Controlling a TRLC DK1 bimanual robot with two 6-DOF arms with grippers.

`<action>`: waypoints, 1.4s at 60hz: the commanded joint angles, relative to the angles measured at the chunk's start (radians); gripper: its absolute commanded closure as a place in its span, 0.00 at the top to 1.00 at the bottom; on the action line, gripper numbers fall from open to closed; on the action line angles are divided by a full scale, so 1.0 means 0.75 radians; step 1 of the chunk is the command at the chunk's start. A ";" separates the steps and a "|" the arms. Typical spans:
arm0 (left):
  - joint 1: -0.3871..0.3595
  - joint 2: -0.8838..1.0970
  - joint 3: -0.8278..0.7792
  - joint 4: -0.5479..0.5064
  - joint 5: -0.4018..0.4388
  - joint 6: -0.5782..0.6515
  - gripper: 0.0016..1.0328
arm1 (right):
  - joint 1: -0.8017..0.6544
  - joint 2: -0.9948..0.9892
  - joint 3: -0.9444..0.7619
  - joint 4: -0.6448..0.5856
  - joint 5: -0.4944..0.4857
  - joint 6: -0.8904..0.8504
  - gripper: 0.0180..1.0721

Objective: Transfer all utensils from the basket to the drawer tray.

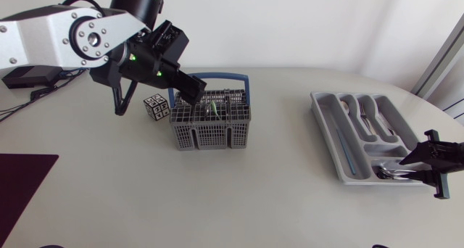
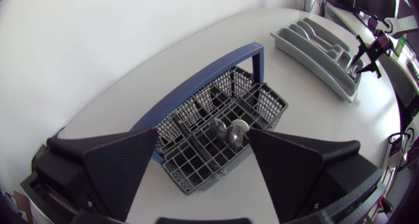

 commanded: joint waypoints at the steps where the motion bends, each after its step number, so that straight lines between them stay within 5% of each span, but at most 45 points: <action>1: -0.032 -0.011 -0.029 -0.008 -0.024 0.030 0.93 | -0.006 -0.101 -0.043 -0.026 -0.026 0.009 0.60; 25: -0.056 0.032 -0.041 -0.018 -0.057 0.020 0.90 | 0.289 -0.267 0.122 -0.614 -0.198 0.586 0.64; 40: -0.044 0.016 -0.088 -0.012 -0.057 0.030 0.90 | 0.802 -0.549 -0.013 -0.339 -0.259 1.293 0.64; 56: -0.007 -0.005 -0.151 0.015 -0.053 0.055 0.90 | 1.342 -0.476 0.047 0.012 -0.120 1.929 0.64; 84: 0.021 -0.101 -0.354 0.181 0.043 0.196 0.90 | 1.647 -0.036 0.495 0.129 -0.003 2.451 0.62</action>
